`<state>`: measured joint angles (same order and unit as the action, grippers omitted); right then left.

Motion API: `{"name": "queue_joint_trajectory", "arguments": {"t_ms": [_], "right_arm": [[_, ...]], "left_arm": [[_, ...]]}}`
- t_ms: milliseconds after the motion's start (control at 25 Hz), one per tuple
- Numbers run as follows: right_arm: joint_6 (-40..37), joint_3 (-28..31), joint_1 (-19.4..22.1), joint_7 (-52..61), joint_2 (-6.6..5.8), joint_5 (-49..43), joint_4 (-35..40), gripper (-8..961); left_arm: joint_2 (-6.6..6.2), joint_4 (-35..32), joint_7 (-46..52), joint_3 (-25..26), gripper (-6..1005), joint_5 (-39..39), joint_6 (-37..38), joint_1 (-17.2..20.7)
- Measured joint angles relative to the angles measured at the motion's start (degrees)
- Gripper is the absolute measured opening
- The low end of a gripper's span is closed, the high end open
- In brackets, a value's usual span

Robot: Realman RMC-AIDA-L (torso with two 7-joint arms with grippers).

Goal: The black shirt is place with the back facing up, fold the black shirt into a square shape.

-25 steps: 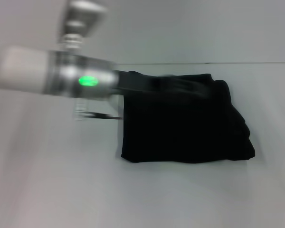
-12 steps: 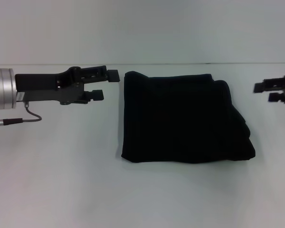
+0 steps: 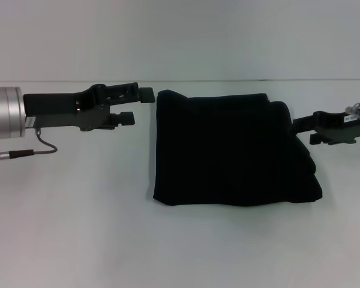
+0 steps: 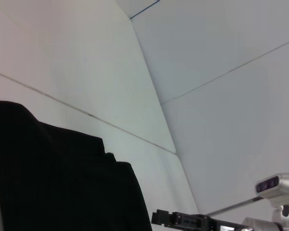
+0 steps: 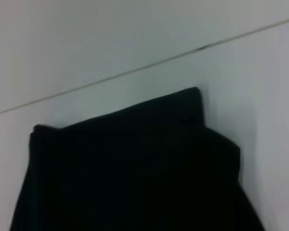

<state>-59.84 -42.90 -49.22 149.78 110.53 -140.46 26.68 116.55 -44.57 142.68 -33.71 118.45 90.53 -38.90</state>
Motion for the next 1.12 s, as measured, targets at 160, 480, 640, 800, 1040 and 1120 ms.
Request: {"name": "queue_joint_trajectory", "arguments": {"t_ms": [160,480,640,800,1040,1120], "right_arm": [[4.1,-0.4,-0.1,-0.2,1.56,0.1,-0.3,701],[8.8,-3.2,-1.3,0.2,2.19,-0.1,-3.8,608],[9.4,-4.0,-1.5,0.2,2.37,0.0,-4.3,518],[8.6,-3.7,-1.1,0.2,2.62,0.2,-2.7,395],[6.8,-3.7,-0.9,0.6,1.78,0.2,-1.8,264],[6.4,-3.8,-0.7,1.1,1.66,0.1,-0.9,220]], "left_arm": [[0.10,0.1,-0.1,0.1,963,-0.2,-0.6,-0.1],[0.38,0.1,-0.1,0.3,963,-0.4,-1.3,-0.1],[0.38,0.1,-0.2,0.3,963,-1.3,-2.0,-0.1],[0.36,0.2,-0.2,0.4,963,-1.8,-2.0,0.0],[0.34,0.2,-0.2,0.4,963,-1.8,-2.2,0.1],[0.34,0.2,-0.2,0.4,963,-1.9,-2.3,0.0]]}}
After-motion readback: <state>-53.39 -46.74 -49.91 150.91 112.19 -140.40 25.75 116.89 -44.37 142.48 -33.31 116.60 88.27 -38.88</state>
